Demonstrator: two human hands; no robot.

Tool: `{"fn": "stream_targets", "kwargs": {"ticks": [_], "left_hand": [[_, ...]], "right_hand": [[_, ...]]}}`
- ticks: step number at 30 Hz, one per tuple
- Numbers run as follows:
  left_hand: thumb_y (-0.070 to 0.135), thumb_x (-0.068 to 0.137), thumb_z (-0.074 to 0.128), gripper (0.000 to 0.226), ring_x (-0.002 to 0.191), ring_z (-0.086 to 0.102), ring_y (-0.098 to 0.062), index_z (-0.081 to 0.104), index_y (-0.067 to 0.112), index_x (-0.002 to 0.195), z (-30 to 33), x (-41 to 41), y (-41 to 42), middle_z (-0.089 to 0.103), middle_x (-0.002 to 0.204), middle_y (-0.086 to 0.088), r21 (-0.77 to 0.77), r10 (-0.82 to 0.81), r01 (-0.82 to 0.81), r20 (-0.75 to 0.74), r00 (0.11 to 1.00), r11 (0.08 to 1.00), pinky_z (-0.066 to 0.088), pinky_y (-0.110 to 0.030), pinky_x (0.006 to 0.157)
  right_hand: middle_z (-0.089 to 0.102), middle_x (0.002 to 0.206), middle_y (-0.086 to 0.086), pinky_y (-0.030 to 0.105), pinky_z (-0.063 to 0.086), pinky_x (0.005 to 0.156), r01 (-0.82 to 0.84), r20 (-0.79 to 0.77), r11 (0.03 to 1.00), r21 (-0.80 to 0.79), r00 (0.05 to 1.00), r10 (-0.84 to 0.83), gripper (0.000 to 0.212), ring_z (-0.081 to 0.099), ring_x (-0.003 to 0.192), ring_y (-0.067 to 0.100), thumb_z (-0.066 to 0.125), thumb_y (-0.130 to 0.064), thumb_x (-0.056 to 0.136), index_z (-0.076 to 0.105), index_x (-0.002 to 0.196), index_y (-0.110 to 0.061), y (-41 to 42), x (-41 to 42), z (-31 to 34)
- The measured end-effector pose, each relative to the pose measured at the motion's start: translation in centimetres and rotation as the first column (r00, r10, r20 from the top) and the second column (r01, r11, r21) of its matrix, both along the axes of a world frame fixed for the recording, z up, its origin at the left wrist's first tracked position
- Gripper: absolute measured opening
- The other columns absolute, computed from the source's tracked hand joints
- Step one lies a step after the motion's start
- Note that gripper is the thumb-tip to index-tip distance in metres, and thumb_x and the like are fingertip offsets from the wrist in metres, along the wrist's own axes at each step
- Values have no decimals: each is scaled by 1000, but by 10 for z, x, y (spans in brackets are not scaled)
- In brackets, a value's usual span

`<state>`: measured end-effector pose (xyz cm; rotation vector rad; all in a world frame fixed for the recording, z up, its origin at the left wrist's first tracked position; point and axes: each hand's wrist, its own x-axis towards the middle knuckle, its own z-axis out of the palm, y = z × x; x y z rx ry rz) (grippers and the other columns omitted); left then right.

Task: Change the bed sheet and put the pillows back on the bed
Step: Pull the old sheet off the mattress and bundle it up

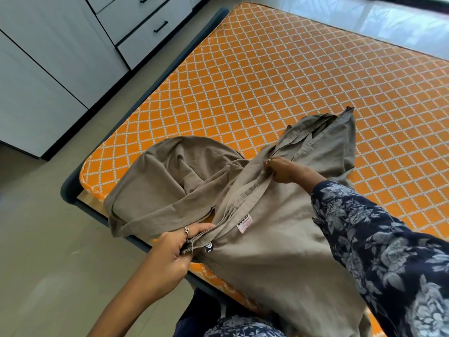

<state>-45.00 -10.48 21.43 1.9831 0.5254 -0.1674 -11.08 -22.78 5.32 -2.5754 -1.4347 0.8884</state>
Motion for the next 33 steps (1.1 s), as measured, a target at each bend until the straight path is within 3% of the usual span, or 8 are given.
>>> {"fn": "stream_targets", "kwargs": {"ticks": [4,6,9,15,18,23,30,33], "left_hand": [[-8,91,54,70,98,66,-29,53,56,120,-4,-4,2,69,109,22,19,-17,17,-30,999,1000,52,-45,87],[-7,91,55,71,97,66,-34,54,59,118,-3,-3,2,70,105,18,11,-4,4,-20,1000,1000,53,-43,85],[-9,91,54,80,100,67,-10,53,70,108,1,1,2,68,106,27,11,34,-34,9,999,999,52,-22,86],[17,89,54,52,96,67,-33,55,63,114,-4,-3,4,71,103,18,11,31,-31,-7,999,999,49,-52,91],[13,90,54,58,104,66,-24,54,65,114,-3,-3,2,71,106,16,13,15,-15,-5,1000,1000,48,-45,94],[-10,91,54,81,109,57,12,54,70,106,1,-6,1,64,110,33,-21,26,-26,17,1000,999,45,-7,87],[-13,90,52,65,114,56,7,65,46,114,4,-16,4,65,114,29,13,54,-54,48,997,998,46,-12,93],[-13,88,51,60,115,56,7,62,39,115,6,-19,3,65,115,28,26,51,-53,65,997,998,44,-12,95]], "right_hand": [[61,114,11,43,45,88,25,133,996,87,990,-36,20,59,105,32,57,-13,89,59,108,-8,-22,0,0],[65,110,10,42,41,86,48,208,990,134,975,-76,17,62,100,31,57,-17,91,59,105,-8,-32,3,0],[70,98,14,40,39,83,68,304,971,230,943,-138,14,66,90,33,53,-11,91,62,100,-7,-41,10,5],[69,92,19,41,42,75,124,312,966,229,930,-193,9,64,85,38,53,-6,89,62,90,-4,-45,10,9],[63,103,9,38,37,83,26,286,997,68,957,-45,18,59,100,29,50,3,85,62,92,-9,-43,8,8],[55,109,18,47,48,77,-37,232,975,218,973,-15,18,58,90,36,45,13,79,58,80,2,-12,15,17],[64,107,17,41,49,79,-44,178,999,32,983,38,24,61,97,34,44,0,88,60,103,-9,34,12,11],[59,120,20,41,44,87,-100,168,993,-58,980,109,42,57,109,39,36,-8,96,47,134,-22,44,6,13]]}}
